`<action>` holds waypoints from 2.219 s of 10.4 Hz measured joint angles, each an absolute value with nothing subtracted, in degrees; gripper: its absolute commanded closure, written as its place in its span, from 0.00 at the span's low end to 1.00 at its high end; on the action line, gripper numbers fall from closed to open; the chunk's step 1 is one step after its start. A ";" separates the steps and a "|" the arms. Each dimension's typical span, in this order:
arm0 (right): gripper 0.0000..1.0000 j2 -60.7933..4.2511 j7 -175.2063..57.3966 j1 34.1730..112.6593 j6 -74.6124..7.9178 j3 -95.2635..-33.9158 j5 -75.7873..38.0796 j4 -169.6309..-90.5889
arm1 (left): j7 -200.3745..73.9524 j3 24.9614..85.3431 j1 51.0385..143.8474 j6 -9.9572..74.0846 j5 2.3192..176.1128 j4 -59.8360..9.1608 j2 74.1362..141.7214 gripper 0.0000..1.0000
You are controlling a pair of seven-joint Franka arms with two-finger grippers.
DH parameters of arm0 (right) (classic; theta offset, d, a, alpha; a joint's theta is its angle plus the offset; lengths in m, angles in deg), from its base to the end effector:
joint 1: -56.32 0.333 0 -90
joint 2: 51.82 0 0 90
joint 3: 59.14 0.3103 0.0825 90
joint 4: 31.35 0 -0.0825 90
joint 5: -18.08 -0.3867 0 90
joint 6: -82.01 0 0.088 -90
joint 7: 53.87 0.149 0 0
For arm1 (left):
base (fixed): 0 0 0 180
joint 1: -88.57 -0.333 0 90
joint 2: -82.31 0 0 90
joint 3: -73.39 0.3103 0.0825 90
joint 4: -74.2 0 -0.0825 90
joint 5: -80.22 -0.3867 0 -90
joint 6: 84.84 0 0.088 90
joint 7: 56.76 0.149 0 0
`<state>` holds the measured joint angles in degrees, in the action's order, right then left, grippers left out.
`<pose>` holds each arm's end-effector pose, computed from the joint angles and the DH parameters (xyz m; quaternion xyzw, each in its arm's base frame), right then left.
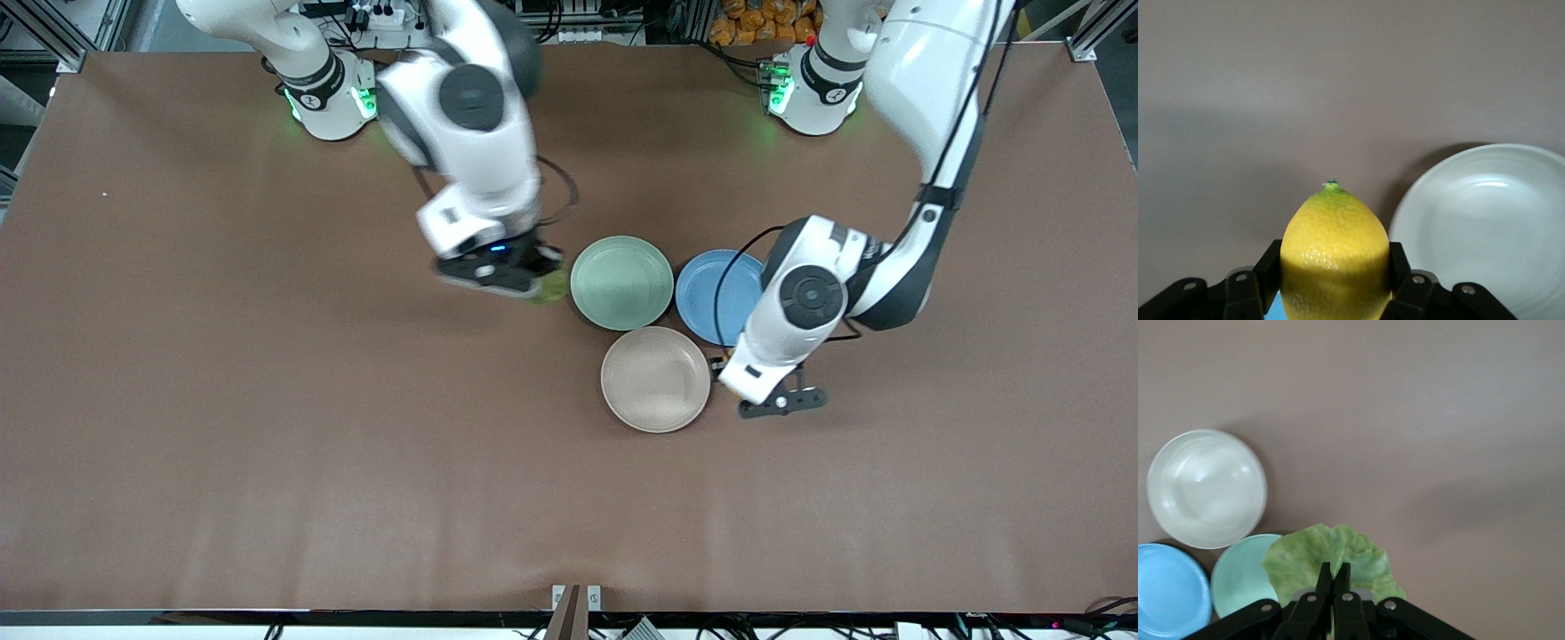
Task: Pick lemon and lettuce from plates
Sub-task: 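Lift the lemon with the left gripper while the right gripper carries the lettuce away, then lower the lettuce onto the table and open the right gripper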
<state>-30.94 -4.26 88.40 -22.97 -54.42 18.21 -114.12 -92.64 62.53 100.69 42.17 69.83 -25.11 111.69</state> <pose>0.5440 0.3983 0.4362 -0.9933 0.1141 0.0004 0.0182 0.6172 -0.2410 0.2393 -0.9973 -0.0687 -0.0051 0.0264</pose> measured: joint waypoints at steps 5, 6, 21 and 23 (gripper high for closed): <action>1.00 -36.42 -42.26 61.32 -6.54 -54.78 14.05 -116.49 | -85.82 62.46 95.73 47.93 69.82 -38.52 104.48 1.00; 1.00 -36.30 -48.64 56.76 -6.71 -54.81 14.02 -118.59 | -83.86 62.46 94.43 48.96 69.81 -40.06 103.87 1.00; 0.00 -37.77 -55.02 51.26 -30.15 -54.90 13.95 -133.66 | -58.74 62.43 77.16 49.44 69.80 -46.36 95.83 1.00; 0.00 -42.62 -55.02 51.06 -27.39 -55.06 13.96 -133.05 | -58.77 62.10 77.60 49.39 69.80 -46.40 99.09 1.00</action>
<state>-42.62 -55.02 51.06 -27.39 -55.06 13.96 -133.05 -58.77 62.10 77.60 49.39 69.80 -46.40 99.09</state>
